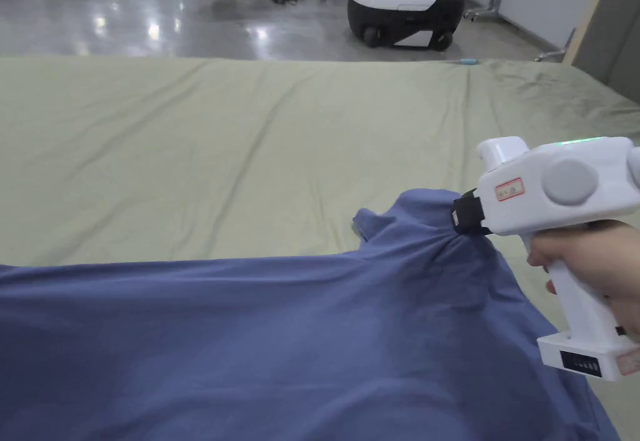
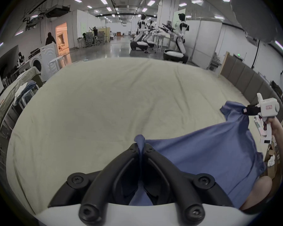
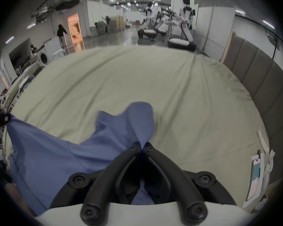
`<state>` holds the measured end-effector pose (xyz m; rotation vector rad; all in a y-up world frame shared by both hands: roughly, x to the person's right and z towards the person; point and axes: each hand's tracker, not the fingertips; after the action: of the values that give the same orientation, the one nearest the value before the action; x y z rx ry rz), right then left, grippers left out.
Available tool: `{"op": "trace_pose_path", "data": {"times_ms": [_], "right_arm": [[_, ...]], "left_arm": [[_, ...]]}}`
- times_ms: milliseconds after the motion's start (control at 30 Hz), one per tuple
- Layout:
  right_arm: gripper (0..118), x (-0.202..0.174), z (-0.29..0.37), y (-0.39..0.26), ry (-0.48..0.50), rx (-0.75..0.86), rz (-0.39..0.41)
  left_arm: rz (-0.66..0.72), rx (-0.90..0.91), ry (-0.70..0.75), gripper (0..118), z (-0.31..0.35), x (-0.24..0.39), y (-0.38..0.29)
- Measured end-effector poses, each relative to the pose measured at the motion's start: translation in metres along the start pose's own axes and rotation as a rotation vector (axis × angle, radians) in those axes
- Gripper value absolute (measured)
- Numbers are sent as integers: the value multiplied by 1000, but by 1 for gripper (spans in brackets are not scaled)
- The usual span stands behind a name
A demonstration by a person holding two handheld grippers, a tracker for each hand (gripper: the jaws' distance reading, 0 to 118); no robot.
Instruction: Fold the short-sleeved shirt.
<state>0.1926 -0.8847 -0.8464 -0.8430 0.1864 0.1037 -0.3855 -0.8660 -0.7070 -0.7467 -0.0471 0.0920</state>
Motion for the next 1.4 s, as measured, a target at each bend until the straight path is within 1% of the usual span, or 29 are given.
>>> {"op": "trace_pose_path", "data": {"times_ms": [33,100,167,200,233,267,333,367,433,533,567,633,667,733,767,900,1000,1067,1100,1133,1167,1200,1233,1267,1333,1367,1400], "right_arm": [[4,3,19,-2,13,23,5],[4,2,58,-14,5,94,34],[4,8,99,-29,47,125,42],[4,11,116,-38,44,138,41],[4,8,147,-51,28,161,39],[4,10,167,-65,38,171,55],[4,12,198,-96,37,203,50],[4,8,211,-114,63,213,58],[4,8,221,-152,79,199,40],[4,0,220,-210,61,135,32],[4,-2,215,-227,48,91,27],[4,-10,207,-253,38,31,23],[4,-14,202,-267,28,20,24],[4,-19,195,-284,17,-7,31],[4,5,170,-294,17,-26,13],[4,6,171,-304,5,-1,18],[4,6,170,-302,3,-1,-4],[4,9,176,-302,13,16,-44],[16,11,180,-302,20,21,-46],[42,12,188,-301,40,33,-57],[84,14,193,-301,68,50,-75],[117,14,200,-301,70,70,-87],[118,12,214,-299,28,159,-105],[116,9,231,-294,-41,261,-98],[115,3,252,-286,-121,364,-126],[111,-1,263,-280,-125,416,-140],[101,-5,271,-276,-88,456,-140]], "left_arm": [[-3,15,1,2,17,3,1],[-48,78,6,2,47,7,-3],[-78,115,-3,2,77,7,-14],[-73,106,-10,2,89,6,-20],[-66,111,-18,2,104,4,-28],[-46,121,-33,2,118,1,-38],[-7,129,-66,2,138,-4,-63],[-2,116,-70,2,146,-6,-79],[11,79,-75,2,149,-15,-112],[34,13,-104,2,150,-20,-161],[24,-10,-92,2,147,-15,-176],[21,-59,-47,2,139,-16,-201],[37,-88,-48,2,138,-10,-209],[37,-89,-49,2,140,0,-224],[34,-94,-49,2,141,0,-229],[83,-108,-57,2,138,-13,-238],[110,-112,-62,2,137,-10,-237],[163,-118,-82,3,144,-11,-230],[180,-108,-72,21,149,-16,-225],[212,-77,-43,52,159,-18,-219],[235,-46,-30,92,170,-21,-215],[267,-6,-24,118,183,-23,-212],[308,95,-78,117,195,-35,-209],[345,157,-110,117,212,-38,-206],[387,229,-116,117,237,-39,-201],[396,276,-116,116,255,-30,-202],[407,361,-87,112,269,-28,-204]]}}
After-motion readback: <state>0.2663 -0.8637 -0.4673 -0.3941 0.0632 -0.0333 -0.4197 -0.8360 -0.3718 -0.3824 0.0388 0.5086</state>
